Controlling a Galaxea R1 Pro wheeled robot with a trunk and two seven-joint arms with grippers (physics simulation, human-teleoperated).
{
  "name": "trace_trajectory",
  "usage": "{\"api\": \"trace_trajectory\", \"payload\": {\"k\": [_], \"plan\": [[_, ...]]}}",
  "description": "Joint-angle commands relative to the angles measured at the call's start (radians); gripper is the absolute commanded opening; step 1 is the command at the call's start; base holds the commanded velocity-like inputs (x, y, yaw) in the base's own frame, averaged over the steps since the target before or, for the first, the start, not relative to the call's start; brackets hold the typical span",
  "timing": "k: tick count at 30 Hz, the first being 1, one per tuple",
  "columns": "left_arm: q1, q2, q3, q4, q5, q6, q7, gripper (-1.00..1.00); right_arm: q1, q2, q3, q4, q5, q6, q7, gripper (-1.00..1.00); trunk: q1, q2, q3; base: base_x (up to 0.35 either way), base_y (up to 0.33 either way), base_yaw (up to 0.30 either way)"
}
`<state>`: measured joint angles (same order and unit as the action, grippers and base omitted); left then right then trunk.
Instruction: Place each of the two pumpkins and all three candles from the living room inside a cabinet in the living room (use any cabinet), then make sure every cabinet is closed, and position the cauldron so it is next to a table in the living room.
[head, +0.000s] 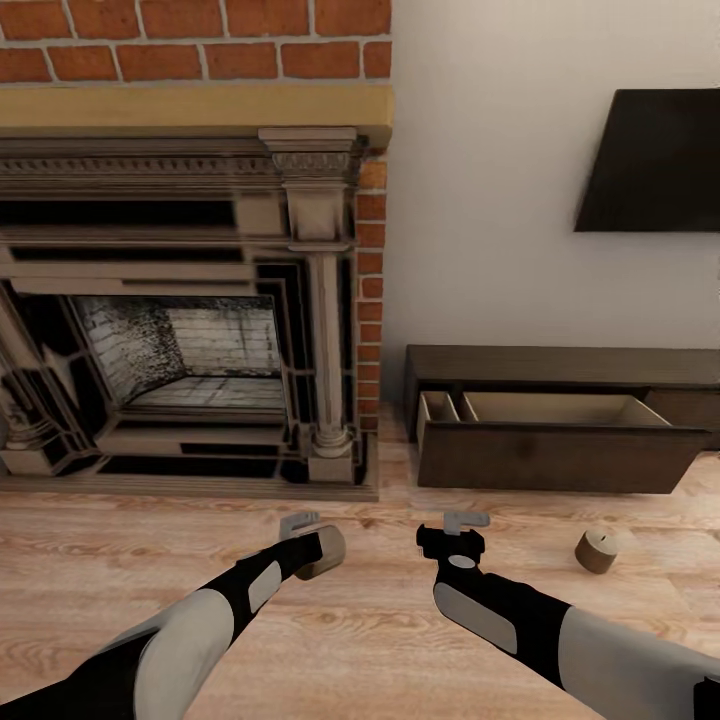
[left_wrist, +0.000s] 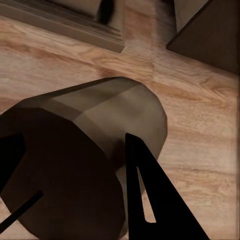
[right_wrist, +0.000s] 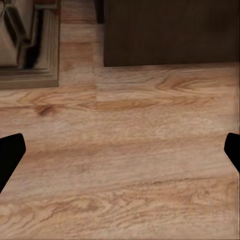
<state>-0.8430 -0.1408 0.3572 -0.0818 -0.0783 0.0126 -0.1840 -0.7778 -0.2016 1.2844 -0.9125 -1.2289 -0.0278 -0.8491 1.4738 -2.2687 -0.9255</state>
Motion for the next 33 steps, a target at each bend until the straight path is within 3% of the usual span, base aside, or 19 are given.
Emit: {"api": "trace_trajectory", "payload": {"k": [1,33], "plan": [[-0.001,0.0,0.009,-0.001,-0.008,0.001,-0.003,-1.0,-0.001,-0.001,0.003,-0.002,-0.006,-0.003,-0.004,1.0,0.0,0.0,-0.001,0.0,-0.329,0.0],[-0.001,0.0,0.009,-0.001,-0.008,0.001,-0.003,-1.0,-0.002,-0.003,0.001,-0.002,-0.005,-0.003,-0.005,1.0,0.0,0.0,-0.001,0.0,-0.329,0.0]]}}
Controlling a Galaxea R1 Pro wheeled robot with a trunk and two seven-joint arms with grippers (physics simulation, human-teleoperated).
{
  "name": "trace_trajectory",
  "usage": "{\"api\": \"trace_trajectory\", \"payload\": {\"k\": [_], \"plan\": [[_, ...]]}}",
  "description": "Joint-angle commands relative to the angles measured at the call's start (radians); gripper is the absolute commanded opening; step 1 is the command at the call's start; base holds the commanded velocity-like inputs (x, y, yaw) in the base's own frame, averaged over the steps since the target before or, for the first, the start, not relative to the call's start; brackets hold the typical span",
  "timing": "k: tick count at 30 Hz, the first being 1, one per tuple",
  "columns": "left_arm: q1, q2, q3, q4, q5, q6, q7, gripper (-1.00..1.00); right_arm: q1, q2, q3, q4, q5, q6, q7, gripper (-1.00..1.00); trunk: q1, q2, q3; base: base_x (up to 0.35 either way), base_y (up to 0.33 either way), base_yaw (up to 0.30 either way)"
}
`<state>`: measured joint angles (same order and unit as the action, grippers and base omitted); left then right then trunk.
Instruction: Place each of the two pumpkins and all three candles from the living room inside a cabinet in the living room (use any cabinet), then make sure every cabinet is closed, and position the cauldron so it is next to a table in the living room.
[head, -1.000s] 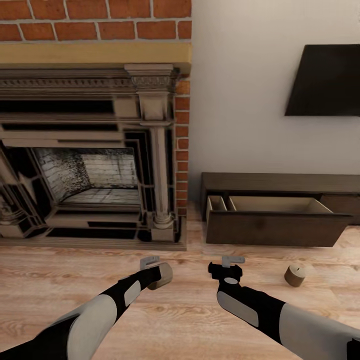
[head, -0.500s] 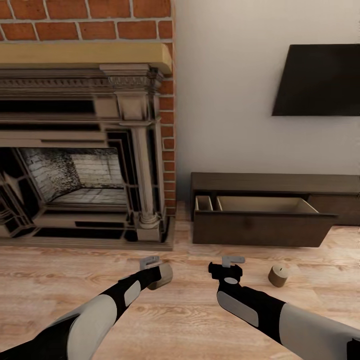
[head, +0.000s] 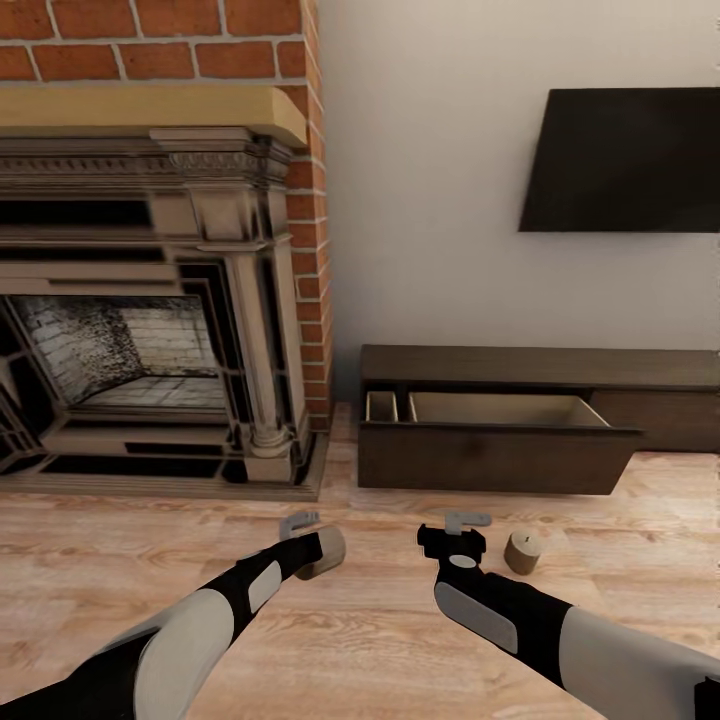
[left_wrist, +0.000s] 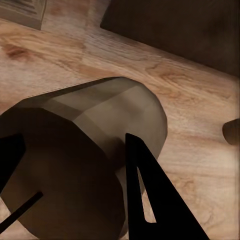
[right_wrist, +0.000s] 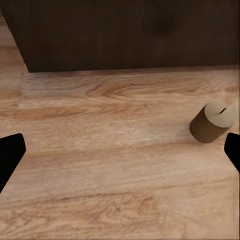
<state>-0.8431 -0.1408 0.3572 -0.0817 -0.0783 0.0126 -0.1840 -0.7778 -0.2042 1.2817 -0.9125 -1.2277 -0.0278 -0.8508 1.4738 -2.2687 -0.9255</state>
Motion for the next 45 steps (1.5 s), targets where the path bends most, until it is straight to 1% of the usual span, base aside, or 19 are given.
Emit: {"api": "trace_trajectory", "payload": {"k": [1,12,17,41,43,45], "plan": [[-0.001,0.0,0.009,-0.001,-0.008,0.001,-0.003,-1.0,-0.001,-0.001,0.004,-0.002,-0.006,-0.003,-0.004,1.0,0.0,0.0,-0.001,0.0,-0.329,0.0],[-0.001,0.0,0.009,-0.001,-0.008,0.001,-0.002,-1.0,-0.002,-0.003,0.002,-0.002,-0.006,-0.003,-0.004,1.0,0.0,0.0,-0.001,0.0,-0.329,0.0],[-0.001,0.0,0.009,-0.001,-0.008,0.001,0.034,-1.0,-0.001,-0.003,0.002,-0.002,-0.007,-0.003,-0.004,1.0,0.0,0.0,-0.001,0.0,-0.329,0.0],[-0.001,-0.001,0.01,-0.001,-0.008,0.001,0.037,-1.0,-0.001,-0.001,0.004,0.0,-0.007,-0.003,-0.004,1.0,0.0,0.0,-0.001,0.0,-0.329,0.0],[-0.001,-0.001,0.01,-0.001,-0.008,0.001,0.036,-1.0,-0.001,-0.001,0.004,0.0,-0.007,-0.003,-0.004,1.0,0.0,0.0,-0.001,0.0,-0.214,0.0],[-0.001,-0.007,0.009,-0.001,-0.009,0.001,0.033,-1.0,-0.001,0.0,0.005,0.0,-0.007,-0.002,-0.002,1.0,0.0,0.0,-0.001,0.0,-0.09,0.0]]}}
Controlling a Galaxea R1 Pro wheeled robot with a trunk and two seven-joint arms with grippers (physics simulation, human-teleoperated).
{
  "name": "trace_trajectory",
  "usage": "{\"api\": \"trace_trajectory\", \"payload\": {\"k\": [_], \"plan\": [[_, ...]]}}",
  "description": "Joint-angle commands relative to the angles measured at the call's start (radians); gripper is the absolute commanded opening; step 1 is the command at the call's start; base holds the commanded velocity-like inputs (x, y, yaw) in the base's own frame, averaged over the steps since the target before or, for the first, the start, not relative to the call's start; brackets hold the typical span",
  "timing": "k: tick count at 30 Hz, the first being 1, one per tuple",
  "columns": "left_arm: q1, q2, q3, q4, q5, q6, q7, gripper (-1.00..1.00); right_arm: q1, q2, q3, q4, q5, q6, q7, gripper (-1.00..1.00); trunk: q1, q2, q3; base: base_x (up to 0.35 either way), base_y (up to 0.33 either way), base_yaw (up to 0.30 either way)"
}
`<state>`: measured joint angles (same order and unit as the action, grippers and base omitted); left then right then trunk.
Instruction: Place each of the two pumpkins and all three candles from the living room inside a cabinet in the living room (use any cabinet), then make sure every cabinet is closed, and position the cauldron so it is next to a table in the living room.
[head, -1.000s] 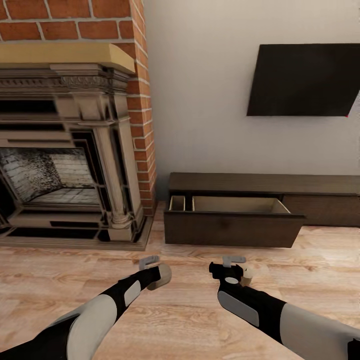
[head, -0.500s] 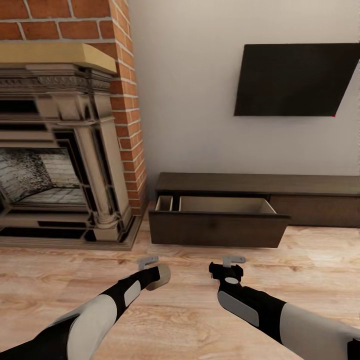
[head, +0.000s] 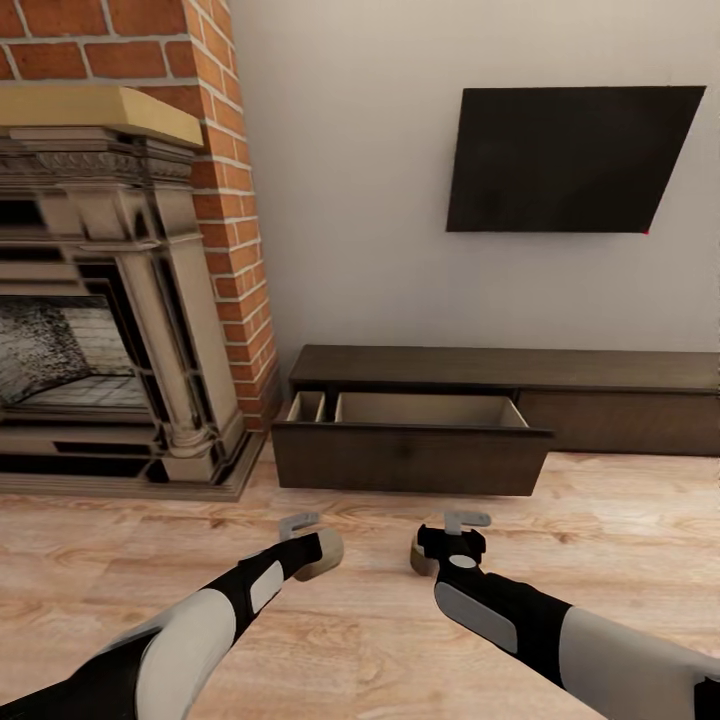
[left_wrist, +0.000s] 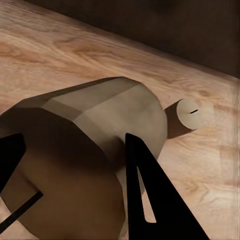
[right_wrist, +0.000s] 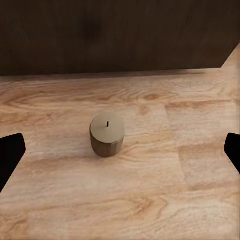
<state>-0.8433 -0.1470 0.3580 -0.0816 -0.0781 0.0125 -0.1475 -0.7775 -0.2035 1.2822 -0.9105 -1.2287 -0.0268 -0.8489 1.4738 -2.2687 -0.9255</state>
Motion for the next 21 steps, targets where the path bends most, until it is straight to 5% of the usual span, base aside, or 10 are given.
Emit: {"api": "trace_trajectory", "payload": {"k": [1,5,7,9,10,11,14,17,19,21], "plan": [[0.0,-0.005,0.009,-0.001,-0.009,0.001,-0.003,-1.0,-0.002,0.0,0.004,-0.001,-0.006,-0.001,-0.003,1.0,0.0,0.0,-0.001,0.0,-0.036,0.0],[0.0,-0.006,0.007,-0.005,-0.009,0.023,0.024,-1.0,-0.002,0.003,-0.024,0.0,-0.004,0.03,0.004,1.0,0.0,0.0,-0.001,0.0,-0.013,0.0],[0.0,-0.004,0.007,-0.044,-0.009,0.166,0.092,-1.0,-0.003,0.01,-0.077,-0.001,-0.001,0.111,0.007,1.0,0.0,0.0,-0.001,0.0,-0.003,0.0],[0.0,-0.004,0.007,-0.123,-0.008,0.337,0.163,-1.0,-0.004,0.033,-0.154,-0.002,0.001,0.207,0.011,1.0,0.0,0.0,-0.001,0.0,-0.001,0.0],[0.0,-0.005,0.007,-0.211,-0.006,0.5,0.22,-1.0,-0.004,0.061,-0.259,-0.001,0.003,0.319,0.013,1.0,0.0,0.0,-0.001,0.0,0.0,0.0],[0.0,-0.004,0.008,-0.259,-0.006,0.587,0.243,-1.0,-0.005,0.076,-0.335,-0.001,0.005,0.397,0.014,1.0,0.0,0.0,-0.001,0.0,0.0,0.0],[0.0,-0.004,0.008,-0.35,-0.005,0.75,0.273,-1.0,-0.007,0.096,-0.486,-0.001,0.013,0.577,0.015,1.0,0.0,0.0,-0.001,0.0,0.0,0.0],[0.0,-0.006,0.008,-0.5,-0.008,0.936,0.286,-1.0,-0.033,0.104,-0.551,0.0,0.019,0.735,0.015,1.0,0.0,0.0,-0.001,0.0,0.0,0.0],[0.001,-0.01,0.007,-0.557,-0.022,0.973,0.295,-1.0,-0.06,0.105,-0.563,0.0,0.02,0.794,0.014,1.0,0.0,0.0,-0.001,0.0,0.0,0.0],[-0.003,-0.012,0.007,-0.567,-0.079,0.999,0.311,-1.0,-0.1,0.106,-0.569,0.004,0.017,0.883,0.011,1.0,0.0,0.0,-0.001,0.0,0.0,0.0]]}}
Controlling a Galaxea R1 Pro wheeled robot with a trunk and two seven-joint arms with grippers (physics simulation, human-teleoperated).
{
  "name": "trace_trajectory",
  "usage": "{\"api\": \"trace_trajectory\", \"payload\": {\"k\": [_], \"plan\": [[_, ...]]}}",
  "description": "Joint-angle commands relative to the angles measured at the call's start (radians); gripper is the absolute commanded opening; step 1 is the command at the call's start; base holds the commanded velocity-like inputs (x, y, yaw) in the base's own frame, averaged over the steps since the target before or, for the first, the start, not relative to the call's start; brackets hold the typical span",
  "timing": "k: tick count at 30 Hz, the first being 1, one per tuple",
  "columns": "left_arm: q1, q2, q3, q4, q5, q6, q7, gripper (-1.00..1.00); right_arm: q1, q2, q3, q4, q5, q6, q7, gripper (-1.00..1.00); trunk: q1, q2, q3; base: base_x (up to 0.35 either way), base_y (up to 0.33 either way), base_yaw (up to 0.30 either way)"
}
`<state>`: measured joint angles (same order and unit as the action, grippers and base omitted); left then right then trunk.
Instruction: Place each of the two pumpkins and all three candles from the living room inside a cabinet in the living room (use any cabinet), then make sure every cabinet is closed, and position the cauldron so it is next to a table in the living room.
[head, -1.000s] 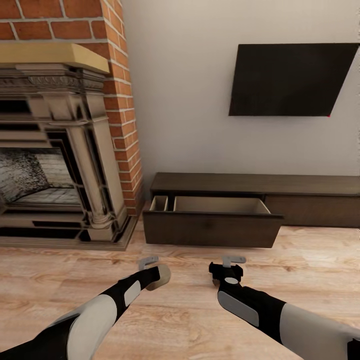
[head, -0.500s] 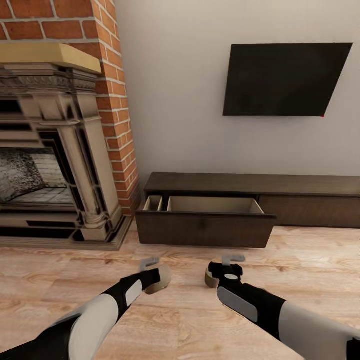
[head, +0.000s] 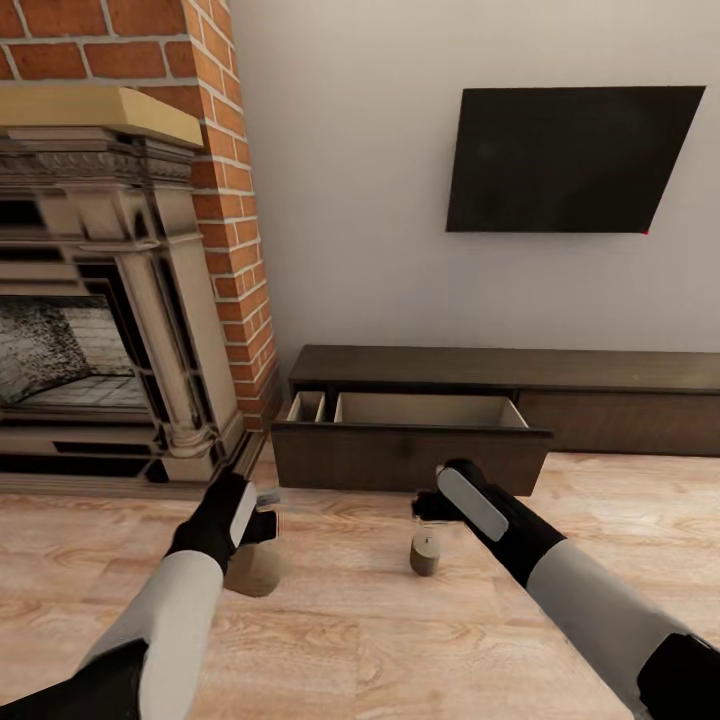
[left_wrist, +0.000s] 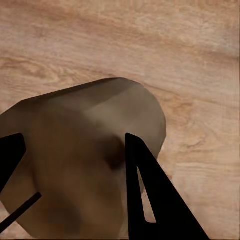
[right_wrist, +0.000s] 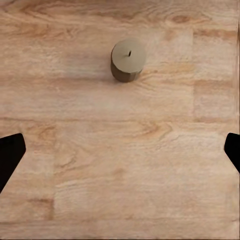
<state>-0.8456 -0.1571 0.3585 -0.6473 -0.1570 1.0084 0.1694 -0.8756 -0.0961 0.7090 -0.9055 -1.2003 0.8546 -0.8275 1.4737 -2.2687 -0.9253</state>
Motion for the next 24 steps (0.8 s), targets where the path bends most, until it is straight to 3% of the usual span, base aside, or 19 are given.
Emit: {"api": "trace_trajectory", "payload": {"k": [1,2,4,6,8,10,12,16,24], "plan": [[-0.006,-0.002,0.007,0.004,-0.018,0.007,-0.003,-1.0,-0.013,-0.001,0.003,0.004,-0.011,0.027,-0.011,1.0,0.0,0.0,-0.001,0.0,0.0,0.0],[-0.021,-0.002,0.008,0.022,-0.048,0.012,0.001,-1.0,-0.034,0.0,0.003,0.029,-0.012,0.073,-0.01,1.0,0.0,0.0,-0.001,0.0,0.0,0.0],[-0.052,-0.002,0.01,0.063,-0.078,0.016,0.004,-1.0,-0.069,0.001,0.002,0.099,-0.013,0.117,-0.005,1.0,0.0,0.0,-0.001,0.0,0.0,0.0],[-0.085,-0.001,0.012,0.099,-0.092,0.018,0.005,-1.0,-0.109,0.01,0.002,0.186,-0.012,0.14,0.018,1.0,0.0,0.0,-0.001,0.0,0.0,0.0],[-0.124,0.0,0.014,0.123,-0.102,0.02,0.006,-1.0,-0.161,0.026,0.006,0.3,-0.001,0.156,0.083,1.0,0.0,0.0,-0.001,0.0,0.0,0.0],[-0.152,0.0,0.015,0.132,-0.105,0.021,0.006,-1.0,-0.191,0.041,0.025,0.36,0.034,0.163,0.144,1.0,0.0,0.0,-0.001,0.0,0.0,0.0],[-0.181,-0.001,0.016,0.134,-0.105,0.022,0.002,-1.0,-0.212,0.058,0.077,0.402,0.119,0.165,0.229,1.0,0.0,0.0,-0.001,0.0,0.0,0.0],[-0.198,-0.005,0.018,0.117,-0.099,0.021,-0.012,-1.0,-0.223,0.089,0.121,0.438,0.227,0.162,0.333,1.0,0.0,0.0,-0.001,0.0,0.0,0.0],[-0.202,-0.007,0.032,0.104,-0.058,0.02,-0.013,-1.0,-0.226,0.1,0.131,0.465,0.255,0.154,0.367,1.0,0.004,-0.007,-0.004,0.0,0.0,0.0]]}}
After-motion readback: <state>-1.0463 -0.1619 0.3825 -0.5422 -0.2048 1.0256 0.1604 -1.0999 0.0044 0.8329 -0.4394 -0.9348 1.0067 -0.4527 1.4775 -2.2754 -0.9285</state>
